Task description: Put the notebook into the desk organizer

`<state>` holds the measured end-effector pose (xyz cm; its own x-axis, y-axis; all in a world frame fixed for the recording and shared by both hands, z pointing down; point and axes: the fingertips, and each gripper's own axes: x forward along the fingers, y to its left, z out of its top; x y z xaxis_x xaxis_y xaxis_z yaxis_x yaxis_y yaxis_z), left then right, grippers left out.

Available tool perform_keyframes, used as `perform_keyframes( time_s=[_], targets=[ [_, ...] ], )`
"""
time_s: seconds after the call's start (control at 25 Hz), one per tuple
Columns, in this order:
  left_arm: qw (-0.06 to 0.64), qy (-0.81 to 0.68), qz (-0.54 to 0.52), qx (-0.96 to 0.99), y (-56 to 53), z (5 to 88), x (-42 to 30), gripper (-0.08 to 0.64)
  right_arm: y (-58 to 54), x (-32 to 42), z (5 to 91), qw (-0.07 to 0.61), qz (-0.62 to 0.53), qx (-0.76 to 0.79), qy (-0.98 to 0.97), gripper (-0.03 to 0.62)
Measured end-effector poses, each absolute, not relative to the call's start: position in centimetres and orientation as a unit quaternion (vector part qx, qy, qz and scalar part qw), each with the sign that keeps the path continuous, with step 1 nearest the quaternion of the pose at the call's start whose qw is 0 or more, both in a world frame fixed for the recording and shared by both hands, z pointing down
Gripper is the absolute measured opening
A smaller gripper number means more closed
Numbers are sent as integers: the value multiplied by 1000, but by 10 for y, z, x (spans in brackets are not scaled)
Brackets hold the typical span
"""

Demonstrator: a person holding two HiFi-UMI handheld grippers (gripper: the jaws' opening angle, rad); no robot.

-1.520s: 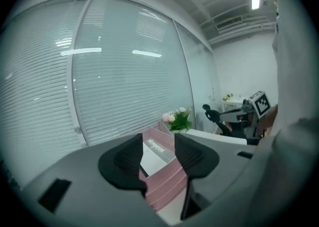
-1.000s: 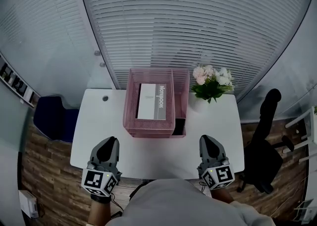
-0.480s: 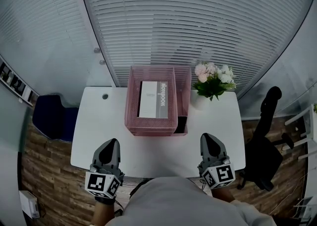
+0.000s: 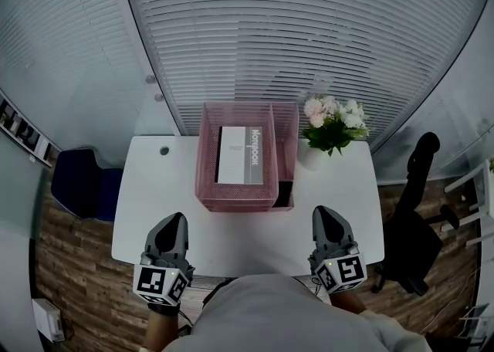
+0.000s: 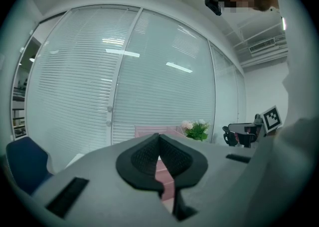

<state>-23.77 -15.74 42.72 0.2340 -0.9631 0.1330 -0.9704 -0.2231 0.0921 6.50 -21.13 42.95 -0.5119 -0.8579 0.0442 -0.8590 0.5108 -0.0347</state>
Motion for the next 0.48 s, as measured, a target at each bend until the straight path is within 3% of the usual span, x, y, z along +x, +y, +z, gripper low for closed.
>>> perform_keyframes(
  time_s=[0.48],
  targets=[
    [82,-614,35,784,-162,428,-233,9,-216,65,428,9,24,490,-871,12]
  ],
)
